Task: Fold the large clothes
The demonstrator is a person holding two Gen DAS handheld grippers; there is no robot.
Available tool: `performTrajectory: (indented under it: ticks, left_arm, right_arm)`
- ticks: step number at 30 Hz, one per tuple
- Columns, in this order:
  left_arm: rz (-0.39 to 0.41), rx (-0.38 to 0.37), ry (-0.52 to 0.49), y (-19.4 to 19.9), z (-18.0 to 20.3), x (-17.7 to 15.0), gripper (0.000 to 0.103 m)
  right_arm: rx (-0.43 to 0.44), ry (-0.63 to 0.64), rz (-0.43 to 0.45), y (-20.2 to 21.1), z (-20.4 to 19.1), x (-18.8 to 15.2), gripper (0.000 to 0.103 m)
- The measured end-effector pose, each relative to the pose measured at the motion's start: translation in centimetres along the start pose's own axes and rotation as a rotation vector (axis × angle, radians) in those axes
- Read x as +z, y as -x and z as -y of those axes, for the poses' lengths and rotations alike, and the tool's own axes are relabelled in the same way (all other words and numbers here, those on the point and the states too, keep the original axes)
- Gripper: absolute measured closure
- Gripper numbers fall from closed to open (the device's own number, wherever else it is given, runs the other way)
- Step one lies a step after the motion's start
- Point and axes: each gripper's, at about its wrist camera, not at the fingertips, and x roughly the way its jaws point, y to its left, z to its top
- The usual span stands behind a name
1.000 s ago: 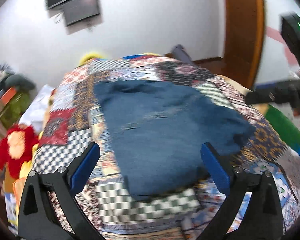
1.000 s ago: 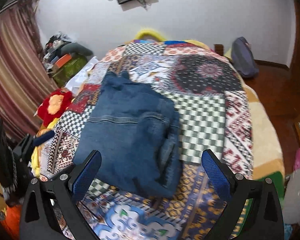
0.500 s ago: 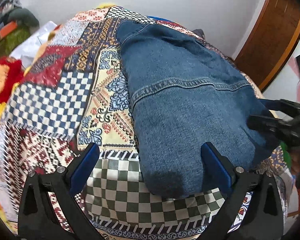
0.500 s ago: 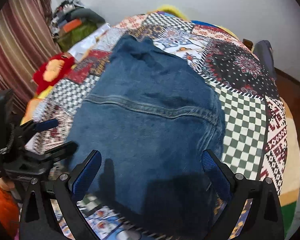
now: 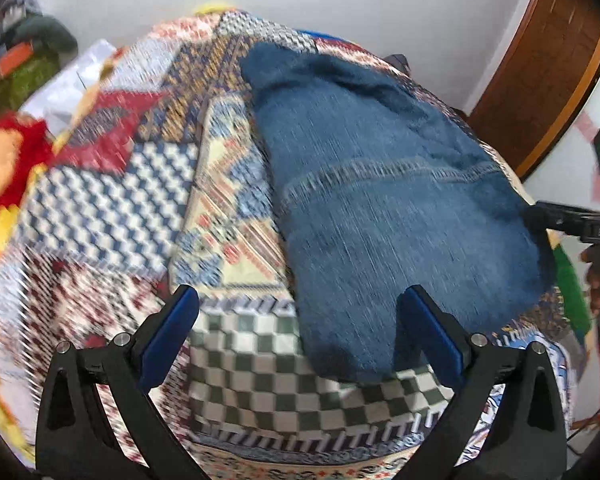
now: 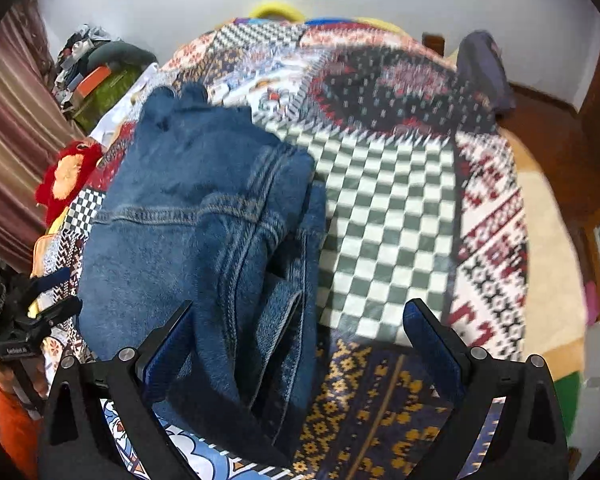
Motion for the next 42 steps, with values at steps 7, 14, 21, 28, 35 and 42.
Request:
performTrajectory:
  ticks: [7,14,21,28,35,42]
  left_arm:
    - [0.089,0.013,-0.026,1.6,-0.6,4.4,0.000]
    - [0.096,0.008,-0.093,-0.6,0.9,9.1,0.000]
    - [-0.010,0.002,-0.183,-7.4,2.8,11.7,0.000]
    - [0.001,0.049,-0.131,-11.8,2.1,15.2,0.000]
    - [0.007,0.066,-0.082,-11.9,0.8,16.9,0.000]
    - [0.084,0.049,-0.054,-7.0,0.4,16.0,0.000]
  right_arm:
    - [0.009,0.080,0.104,2.5,-2.3,2.8,0.003]
    - [0.022,0.156,0.111,0.5,-4.6,5.7,0.003]
    - [0.039,0.215,0.007,-5.2,-5.7,8.0,0.003]
    - [0.090,0.156,-0.071,-9.7,-3.8,9.8,0.003]
    - [0.114,0.021,-0.050,-10.1,-0.8,11.6,0.003]
    - [0.090,0.061,0.059,-5.4,-1.9,10.7,0.003]
